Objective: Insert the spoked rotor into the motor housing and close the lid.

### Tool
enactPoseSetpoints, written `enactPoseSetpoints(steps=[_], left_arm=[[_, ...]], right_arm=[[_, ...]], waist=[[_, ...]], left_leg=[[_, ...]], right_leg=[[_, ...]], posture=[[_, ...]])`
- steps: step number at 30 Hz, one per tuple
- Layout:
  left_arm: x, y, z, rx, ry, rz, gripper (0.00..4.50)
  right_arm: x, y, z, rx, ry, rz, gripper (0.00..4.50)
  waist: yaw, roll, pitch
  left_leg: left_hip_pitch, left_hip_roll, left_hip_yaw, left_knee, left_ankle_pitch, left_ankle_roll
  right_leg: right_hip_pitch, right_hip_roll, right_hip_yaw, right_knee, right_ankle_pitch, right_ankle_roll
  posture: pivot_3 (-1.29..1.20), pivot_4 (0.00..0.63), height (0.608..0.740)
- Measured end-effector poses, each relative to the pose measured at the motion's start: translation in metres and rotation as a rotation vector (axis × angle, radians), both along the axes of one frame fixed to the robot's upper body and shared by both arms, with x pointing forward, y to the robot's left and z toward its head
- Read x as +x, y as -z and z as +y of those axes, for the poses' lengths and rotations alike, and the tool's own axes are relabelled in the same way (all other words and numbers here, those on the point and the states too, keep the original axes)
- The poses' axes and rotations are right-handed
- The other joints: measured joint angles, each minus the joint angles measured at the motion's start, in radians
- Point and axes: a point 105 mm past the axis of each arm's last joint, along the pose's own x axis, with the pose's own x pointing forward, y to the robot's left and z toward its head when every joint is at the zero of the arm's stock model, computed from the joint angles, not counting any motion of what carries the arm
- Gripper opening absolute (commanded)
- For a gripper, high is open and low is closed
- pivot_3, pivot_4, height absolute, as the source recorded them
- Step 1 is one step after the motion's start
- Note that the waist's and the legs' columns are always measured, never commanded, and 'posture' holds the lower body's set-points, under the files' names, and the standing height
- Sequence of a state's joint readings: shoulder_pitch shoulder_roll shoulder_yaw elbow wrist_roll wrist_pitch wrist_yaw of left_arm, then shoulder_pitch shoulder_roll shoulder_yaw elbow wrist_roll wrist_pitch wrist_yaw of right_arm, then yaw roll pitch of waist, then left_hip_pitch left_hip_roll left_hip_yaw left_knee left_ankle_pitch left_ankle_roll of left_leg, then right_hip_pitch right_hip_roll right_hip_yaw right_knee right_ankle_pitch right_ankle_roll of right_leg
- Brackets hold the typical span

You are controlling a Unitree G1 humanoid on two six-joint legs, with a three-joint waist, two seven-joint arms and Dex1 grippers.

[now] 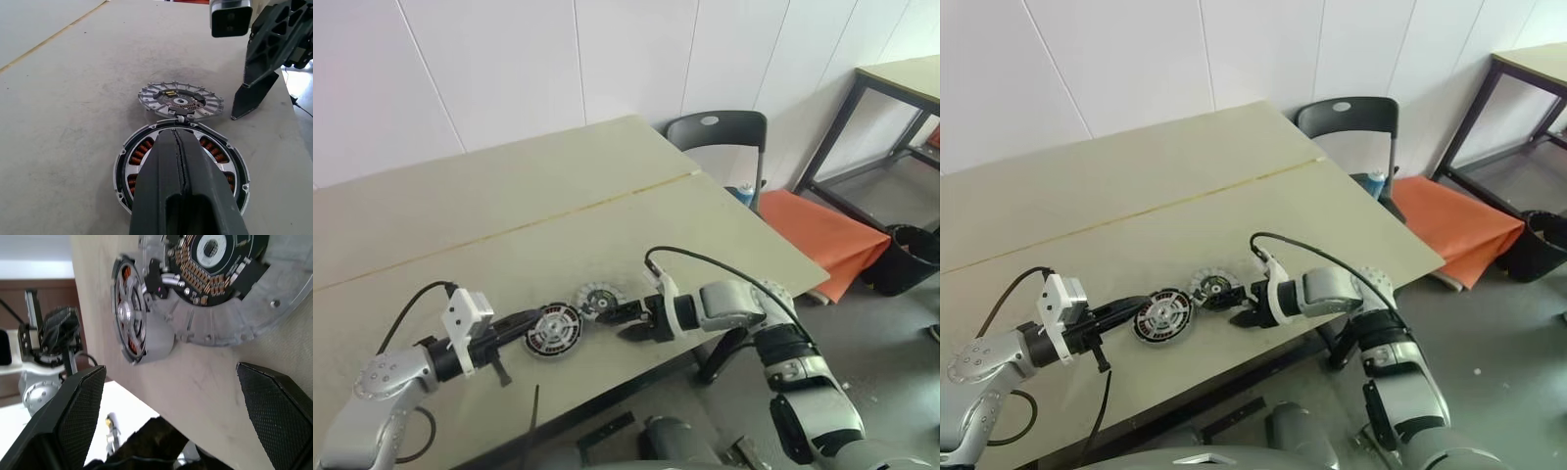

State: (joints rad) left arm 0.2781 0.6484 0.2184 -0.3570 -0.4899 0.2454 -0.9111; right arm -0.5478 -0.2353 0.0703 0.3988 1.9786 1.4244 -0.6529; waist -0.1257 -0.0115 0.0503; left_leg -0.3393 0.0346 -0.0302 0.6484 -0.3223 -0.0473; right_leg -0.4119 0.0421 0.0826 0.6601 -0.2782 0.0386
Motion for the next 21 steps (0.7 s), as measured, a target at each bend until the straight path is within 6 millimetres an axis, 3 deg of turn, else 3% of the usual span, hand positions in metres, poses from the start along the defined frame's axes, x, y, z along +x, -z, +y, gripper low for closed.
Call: enactPoseSetpoints(steps=[4,5,7,18,21], left_arm=[[0.000,0.000,0.000,0.000,-0.001,0.000,0.00],[0.000,0.000,0.000,0.000,-0.001,0.000,0.00],[0.000,0.000,0.000,-0.001,-0.001,0.000,0.00],[0.000,0.000,0.000,0.003,-0.005,-0.008,0.00],[0.001,0.000,0.000,0.004,-0.005,-0.013,0.00]], right_arm=[[0.005,0.000,0.002,-0.030,0.046,-0.011,4.47],[0.007,-0.001,0.002,-0.034,0.060,-0.011,4.30],[0.010,-0.001,0.000,-0.041,0.091,-0.007,3.88],[0.015,-0.009,0.000,0.003,0.097,-0.022,0.13],[0.014,-0.017,0.003,0.033,0.054,-0.049,0.13]], waist=[[0.000,0.000,0.000],[0.000,0.000,0.000],[0.001,0.000,0.000],[0.002,0.001,0.000],[0.002,0.001,0.000]], left_leg=[[0.001,0.001,0.000,0.001,0.000,0.000],[0.001,0.001,0.000,0.001,0.000,0.000],[0.001,0.001,0.000,0.002,0.000,0.000],[-0.003,0.001,0.000,-0.002,-0.001,0.002],[-0.005,0.001,0.000,-0.002,-0.001,0.002]], right_leg=[[0.001,0.000,0.000,0.000,-0.001,-0.001],[0.002,0.000,0.000,0.000,-0.001,-0.003],[0.002,-0.001,0.000,0.000,-0.002,-0.003],[-0.007,0.000,0.000,-0.002,0.000,0.000],[-0.007,0.000,0.000,-0.002,0.000,0.001]], posture=[[0.00,0.000,0.740],[0.00,0.000,0.740],[0.00,0.000,0.740],[0.00,0.000,0.740],[0.00,0.000,0.740]])
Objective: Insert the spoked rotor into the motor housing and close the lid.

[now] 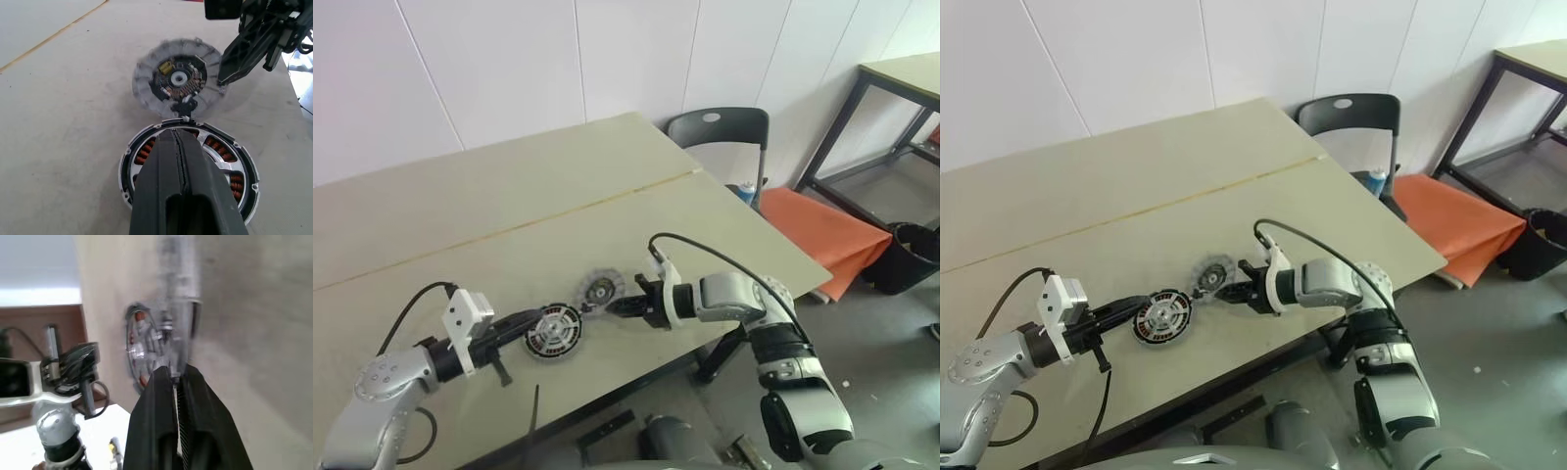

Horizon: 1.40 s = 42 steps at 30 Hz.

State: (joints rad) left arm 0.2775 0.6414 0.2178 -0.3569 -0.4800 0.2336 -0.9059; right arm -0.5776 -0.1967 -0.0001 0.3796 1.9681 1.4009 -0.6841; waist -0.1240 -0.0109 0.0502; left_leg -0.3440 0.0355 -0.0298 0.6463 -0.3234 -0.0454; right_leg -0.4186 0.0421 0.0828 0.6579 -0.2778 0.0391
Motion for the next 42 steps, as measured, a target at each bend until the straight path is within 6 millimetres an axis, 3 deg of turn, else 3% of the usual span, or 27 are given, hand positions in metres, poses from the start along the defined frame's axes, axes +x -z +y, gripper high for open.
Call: enactPoseSetpoints(steps=[8,16,27,35,38,42], left_arm=[[0.000,0.000,0.003,0.003,-0.021,-0.003,0.00],[-0.003,0.000,0.015,0.014,-0.076,0.002,0.00],[-0.007,0.004,0.024,0.015,-0.126,0.019,0.00],[-0.008,0.005,0.025,0.009,-0.137,0.020,0.00],[-0.008,0.005,0.025,0.008,-0.142,0.022,0.00],[-0.007,0.007,0.027,0.007,-0.149,0.028,0.00]], right_arm=[[-0.002,-0.007,-0.002,-0.032,-0.074,-0.081,0.13],[0.000,-0.032,0.008,-0.269,-0.342,-0.572,0.13],[0.012,-0.033,0.026,-0.441,-0.643,-1.137,0.13],[0.011,-0.033,0.032,-0.466,-0.749,-1.312,0.13],[0.009,-0.032,0.032,-0.433,-0.740,-1.295,0.73],[0.001,-0.029,0.033,-0.381,-0.753,-1.239,2.08]], waist=[[0.001,0.000,0.000],[0.012,0.000,0.000],[0.027,-0.001,-0.001],[0.027,-0.003,-0.002],[0.027,-0.003,-0.002],[0.028,-0.003,-0.002]], left_leg=[[0.000,-0.001,0.000,0.000,0.000,0.000],[-0.009,0.000,-0.002,0.002,0.000,0.000],[-0.005,0.000,-0.001,0.006,0.000,0.000],[-0.004,-0.001,-0.001,0.006,0.000,0.000],[-0.004,-0.001,-0.001,0.007,0.000,0.000],[-0.004,-0.002,-0.001,0.007,0.000,0.000]], right_leg=[[-0.001,0.000,0.000,0.000,0.000,0.000],[-0.010,0.000,-0.002,0.001,0.000,0.000],[-0.010,-0.001,-0.002,0.006,0.000,0.000],[-0.010,-0.001,-0.002,0.007,0.002,-0.002],[-0.010,-0.001,-0.002,0.007,0.003,-0.004],[-0.009,-0.001,-0.002,0.007,0.003,-0.004]], posture=[[0.00,0.000,0.740],[0.00,0.000,0.740],[0.00,0.000,0.740],[0.00,0.000,0.740],[0.00,0.000,0.740],[0.00,0.000,0.740]])
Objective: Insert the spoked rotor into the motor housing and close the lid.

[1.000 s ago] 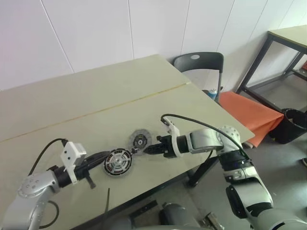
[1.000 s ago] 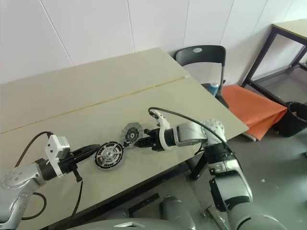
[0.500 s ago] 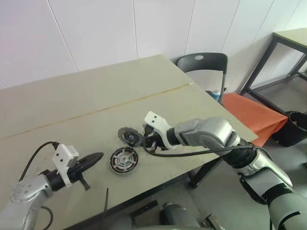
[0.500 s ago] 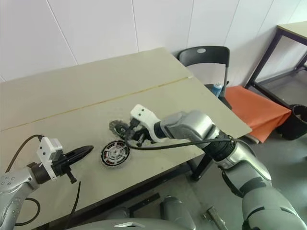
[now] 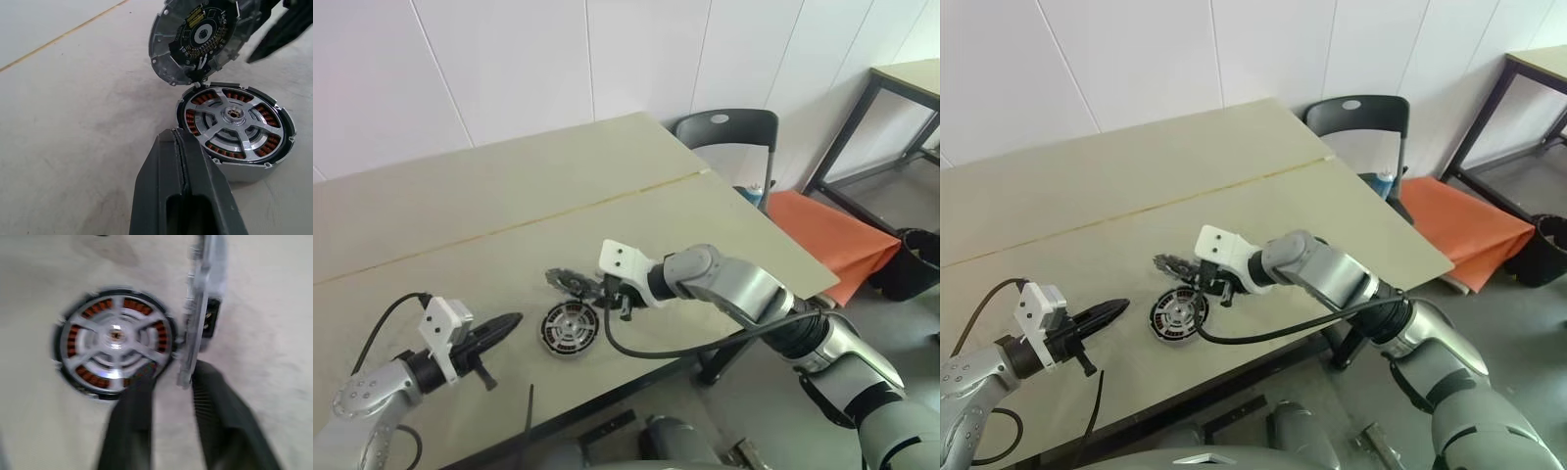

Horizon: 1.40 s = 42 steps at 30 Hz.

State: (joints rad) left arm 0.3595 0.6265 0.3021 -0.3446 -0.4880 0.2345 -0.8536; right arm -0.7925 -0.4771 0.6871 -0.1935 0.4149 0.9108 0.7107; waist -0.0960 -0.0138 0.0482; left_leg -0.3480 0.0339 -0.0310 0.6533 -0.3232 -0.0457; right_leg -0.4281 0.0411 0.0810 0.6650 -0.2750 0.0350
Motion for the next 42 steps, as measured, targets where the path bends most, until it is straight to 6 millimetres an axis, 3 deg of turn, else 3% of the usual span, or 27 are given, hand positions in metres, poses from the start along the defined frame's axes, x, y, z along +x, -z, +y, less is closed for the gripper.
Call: enactPoseSetpoints(steps=[7,14,19,23,29,33,36,42], left_arm=[[0.002,0.003,0.003,-0.001,-0.009,0.008,0.00],[0.002,0.003,0.003,0.003,-0.004,0.012,0.00],[0.003,0.002,0.003,0.008,-0.003,0.006,0.00],[0.007,0.003,0.006,0.024,-0.014,-0.004,0.00],[0.016,-0.003,0.007,0.036,-0.022,-0.044,0.00],[0.013,-0.003,0.014,0.039,-0.052,-0.040,0.00],[0.006,-0.004,0.023,0.015,-0.092,-0.029,0.60],[-0.012,-0.004,0.018,-0.036,-0.078,0.011,2.59]], right_arm=[[-0.002,-0.001,-0.002,0.010,-0.018,0.033,4.47],[0.000,0.001,-0.004,0.007,-0.050,-0.002,4.47],[0.015,0.002,-0.001,0.054,0.005,0.011,4.47],[0.028,-0.009,0.009,0.154,0.071,0.034,4.47],[0.028,-0.033,0.032,0.327,0.066,0.190,4.47],[0.032,-0.021,0.041,0.289,0.066,0.180,4.47],[0.035,-0.010,0.046,0.256,0.066,0.144,4.50],[0.035,0.003,0.065,0.220,0.014,0.041,4.50]], waist=[[0.000,0.000,0.000],[0.000,0.000,0.000],[0.000,0.000,0.000],[0.000,0.000,0.000],[0.000,0.000,0.000],[-0.003,0.000,0.000],[-0.004,0.000,0.000],[-0.003,-0.001,-0.001]], left_leg=[[0.000,-0.001,0.000,0.001,0.000,0.000],[0.000,-0.001,0.000,0.002,0.000,0.000],[0.000,-0.001,0.000,0.005,0.000,0.000],[0.000,-0.001,-0.001,0.008,0.000,0.000],[0.000,-0.001,-0.001,0.010,0.000,0.000],[0.000,-0.001,-0.001,0.010,0.000,0.000],[0.000,-0.001,-0.001,0.010,0.000,0.000],[0.000,-0.001,-0.001,0.010,0.000,0.000]], right_leg=[[0.001,0.000,0.000,0.000,0.000,0.000],[0.001,0.000,0.000,0.001,0.000,0.000],[0.001,0.000,0.000,0.003,0.000,0.000],[0.001,0.000,-0.001,0.006,0.000,0.000],[0.002,0.000,-0.001,0.007,0.001,0.000],[0.002,0.000,-0.001,0.006,0.001,0.001],[0.002,-0.001,-0.001,0.007,0.001,0.001],[0.002,-0.001,-0.001,0.007,0.001,0.001]], posture=[[0.00,0.000,0.740],[0.00,0.000,0.740],[0.00,0.000,0.740],[0.00,0.000,0.740],[0.00,0.000,0.740],[0.00,0.000,0.740],[0.00,0.000,0.740],[0.00,0.000,0.740]])
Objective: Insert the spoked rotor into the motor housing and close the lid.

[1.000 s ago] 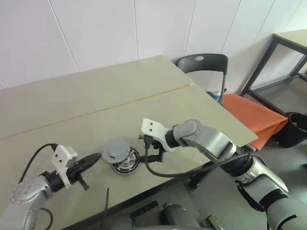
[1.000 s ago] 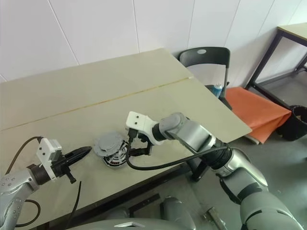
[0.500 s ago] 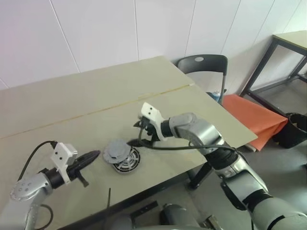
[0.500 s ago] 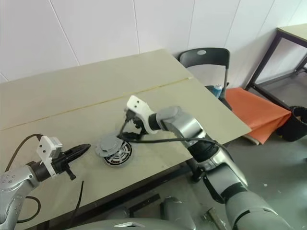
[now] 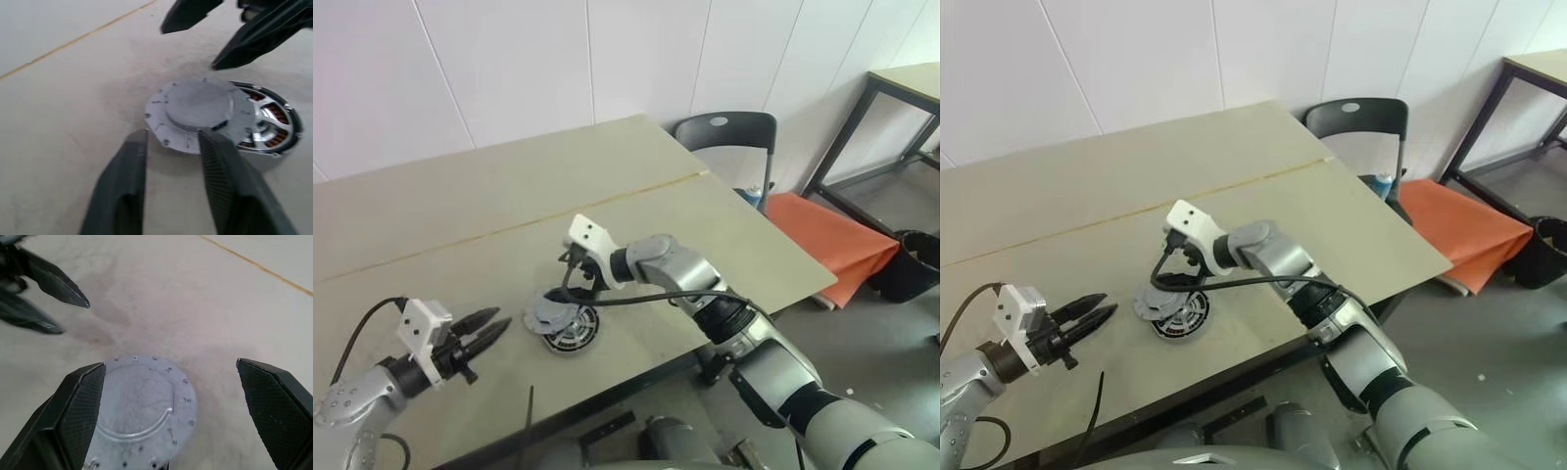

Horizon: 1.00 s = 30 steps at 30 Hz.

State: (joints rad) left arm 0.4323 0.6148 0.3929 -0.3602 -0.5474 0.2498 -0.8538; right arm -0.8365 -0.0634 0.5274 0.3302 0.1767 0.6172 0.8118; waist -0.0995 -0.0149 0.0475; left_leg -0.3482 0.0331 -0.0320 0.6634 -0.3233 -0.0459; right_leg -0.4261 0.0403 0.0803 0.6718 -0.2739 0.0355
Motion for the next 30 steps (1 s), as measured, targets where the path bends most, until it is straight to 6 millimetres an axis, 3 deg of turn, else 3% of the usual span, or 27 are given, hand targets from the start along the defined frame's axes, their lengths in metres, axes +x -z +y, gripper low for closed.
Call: enactPoseSetpoints(steps=[5,13,30], left_arm=[[-0.012,-0.003,0.005,-0.003,-0.019,0.006,4.29],[-0.018,0.002,0.007,0.017,-0.030,0.014,4.29],[-0.015,0.003,0.000,0.017,-0.004,0.003,4.29]], right_arm=[[-0.005,0.008,0.009,-0.018,-0.042,-0.012,4.50],[-0.026,0.027,0.010,-0.085,-0.160,0.036,4.50],[-0.014,0.028,0.016,-0.063,-0.057,0.019,4.50]], waist=[[0.000,0.000,0.000],[0.001,0.000,0.000],[-0.001,0.000,0.000]], left_leg=[[0.000,0.000,0.000,0.000,0.000,0.000],[0.003,0.000,0.000,0.000,0.000,0.000],[0.009,0.000,0.000,0.000,0.000,0.000]], right_leg=[[0.000,0.000,0.000,0.000,0.000,0.000],[0.003,0.000,0.000,0.001,0.000,0.000],[0.009,0.001,0.000,0.000,-0.003,0.003]], posture=[[0.00,0.000,0.740],[0.00,0.000,0.740],[0.00,0.000,0.740]])
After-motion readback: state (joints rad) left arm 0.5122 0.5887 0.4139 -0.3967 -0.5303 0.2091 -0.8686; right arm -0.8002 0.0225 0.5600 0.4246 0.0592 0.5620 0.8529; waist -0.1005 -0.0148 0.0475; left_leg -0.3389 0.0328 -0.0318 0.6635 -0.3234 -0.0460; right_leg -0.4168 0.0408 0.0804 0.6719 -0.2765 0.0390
